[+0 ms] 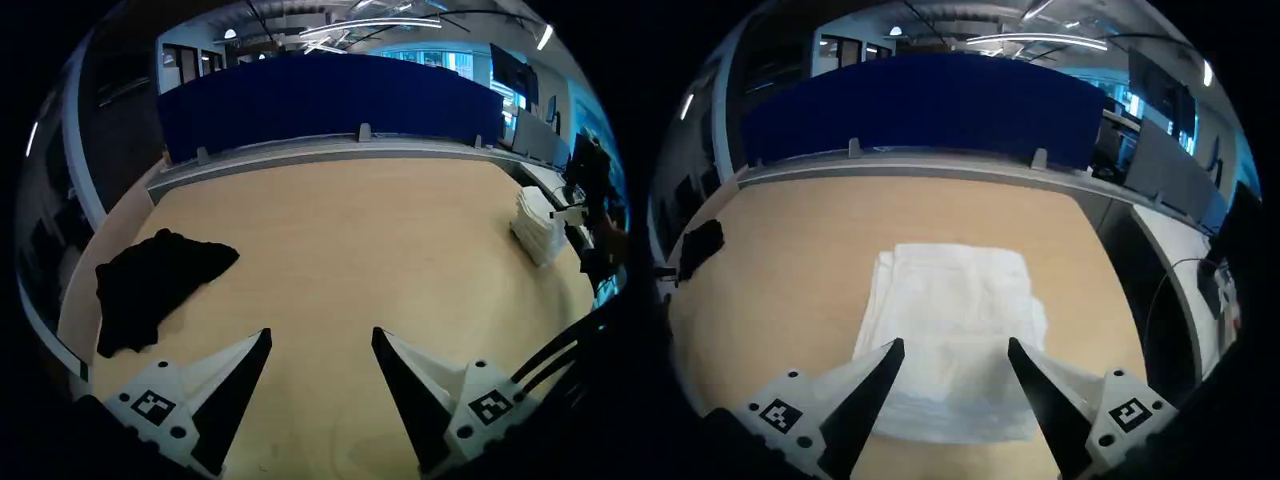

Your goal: Fold towel

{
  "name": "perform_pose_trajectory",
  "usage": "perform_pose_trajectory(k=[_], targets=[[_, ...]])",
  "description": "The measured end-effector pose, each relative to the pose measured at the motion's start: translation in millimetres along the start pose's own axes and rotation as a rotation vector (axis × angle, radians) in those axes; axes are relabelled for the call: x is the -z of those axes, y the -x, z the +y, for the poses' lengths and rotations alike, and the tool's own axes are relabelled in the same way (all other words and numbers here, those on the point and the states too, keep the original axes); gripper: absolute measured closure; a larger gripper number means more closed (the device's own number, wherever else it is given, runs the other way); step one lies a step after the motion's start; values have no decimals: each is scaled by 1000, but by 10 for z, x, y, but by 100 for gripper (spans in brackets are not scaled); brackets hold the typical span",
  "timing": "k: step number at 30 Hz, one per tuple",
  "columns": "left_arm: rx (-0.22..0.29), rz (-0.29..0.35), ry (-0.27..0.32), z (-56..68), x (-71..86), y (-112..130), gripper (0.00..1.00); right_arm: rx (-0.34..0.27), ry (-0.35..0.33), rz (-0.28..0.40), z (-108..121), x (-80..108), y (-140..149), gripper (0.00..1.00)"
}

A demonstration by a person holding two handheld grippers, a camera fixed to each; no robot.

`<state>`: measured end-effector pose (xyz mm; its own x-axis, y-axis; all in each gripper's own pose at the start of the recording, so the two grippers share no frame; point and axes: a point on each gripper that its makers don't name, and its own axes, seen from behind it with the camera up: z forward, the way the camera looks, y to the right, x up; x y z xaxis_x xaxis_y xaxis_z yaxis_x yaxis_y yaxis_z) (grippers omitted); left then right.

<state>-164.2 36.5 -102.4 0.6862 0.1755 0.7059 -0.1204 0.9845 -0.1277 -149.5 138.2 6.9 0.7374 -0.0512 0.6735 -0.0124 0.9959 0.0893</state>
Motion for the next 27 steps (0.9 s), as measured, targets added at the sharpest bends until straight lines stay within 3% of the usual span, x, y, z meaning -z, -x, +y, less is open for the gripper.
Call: perform_pose_trajectory(k=[8,17,23,27], targets=[[-6,2,4,19,1,5,7,-2,-1,-28,-26,0,226,0],[1,5,-1,-27,36,10,7,-5,-1,-8,-49,56,145,0],[1,8,0,-56,47,-6,7,-37,-5,57,-85,172,-48,0],[1,12,3,-59,50,-20,7,-83,2,170,-69,287,-333,0]])
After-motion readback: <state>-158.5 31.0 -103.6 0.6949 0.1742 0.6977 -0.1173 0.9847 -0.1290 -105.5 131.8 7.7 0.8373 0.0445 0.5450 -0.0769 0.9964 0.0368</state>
